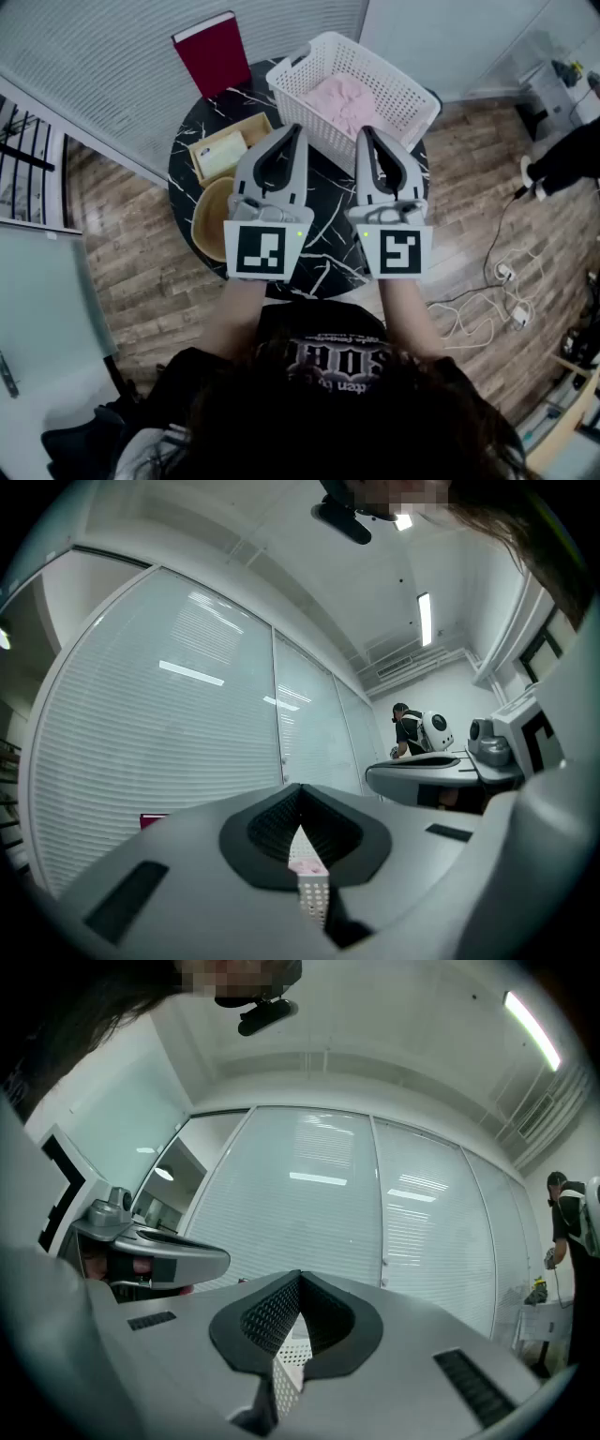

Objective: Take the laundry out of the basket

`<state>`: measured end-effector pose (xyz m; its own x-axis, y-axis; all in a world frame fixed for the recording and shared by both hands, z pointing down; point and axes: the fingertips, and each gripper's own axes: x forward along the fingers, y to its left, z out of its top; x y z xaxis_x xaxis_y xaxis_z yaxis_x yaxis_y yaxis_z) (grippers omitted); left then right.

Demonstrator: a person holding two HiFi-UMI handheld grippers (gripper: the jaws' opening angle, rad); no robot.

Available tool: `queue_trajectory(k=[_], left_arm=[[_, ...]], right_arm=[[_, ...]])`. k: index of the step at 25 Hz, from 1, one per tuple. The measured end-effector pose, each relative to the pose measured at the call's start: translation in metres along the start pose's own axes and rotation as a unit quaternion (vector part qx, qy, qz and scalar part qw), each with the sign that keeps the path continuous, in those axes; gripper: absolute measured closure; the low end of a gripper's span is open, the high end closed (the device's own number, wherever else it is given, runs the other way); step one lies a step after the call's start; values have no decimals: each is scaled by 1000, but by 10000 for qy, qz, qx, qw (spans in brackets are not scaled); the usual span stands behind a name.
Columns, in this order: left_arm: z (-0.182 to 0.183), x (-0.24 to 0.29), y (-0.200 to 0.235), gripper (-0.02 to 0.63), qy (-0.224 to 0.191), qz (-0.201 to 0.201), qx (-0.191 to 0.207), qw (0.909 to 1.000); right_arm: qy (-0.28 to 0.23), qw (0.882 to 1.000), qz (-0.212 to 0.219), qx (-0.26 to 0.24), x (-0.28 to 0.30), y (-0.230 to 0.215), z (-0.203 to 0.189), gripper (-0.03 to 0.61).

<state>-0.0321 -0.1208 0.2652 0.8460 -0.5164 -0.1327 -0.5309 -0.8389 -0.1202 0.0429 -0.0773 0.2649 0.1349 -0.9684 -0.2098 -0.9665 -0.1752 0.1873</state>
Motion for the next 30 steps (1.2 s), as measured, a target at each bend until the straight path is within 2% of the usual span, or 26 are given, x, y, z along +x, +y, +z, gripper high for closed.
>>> queue_trajectory(k=[7, 18, 30], left_arm=[[-3, 1, 0, 614, 19, -40, 40, 10000], [-4, -5, 5, 614, -16, -205, -25, 9998], [-6, -12, 14, 614, -75, -367, -46, 9993]], right_arm=[[-95, 9999, 51, 98, 0, 1, 3, 552], [-115, 9994, -155, 299, -1, 3, 11, 551], [-134, 9997, -208, 79, 2, 11, 14, 551]])
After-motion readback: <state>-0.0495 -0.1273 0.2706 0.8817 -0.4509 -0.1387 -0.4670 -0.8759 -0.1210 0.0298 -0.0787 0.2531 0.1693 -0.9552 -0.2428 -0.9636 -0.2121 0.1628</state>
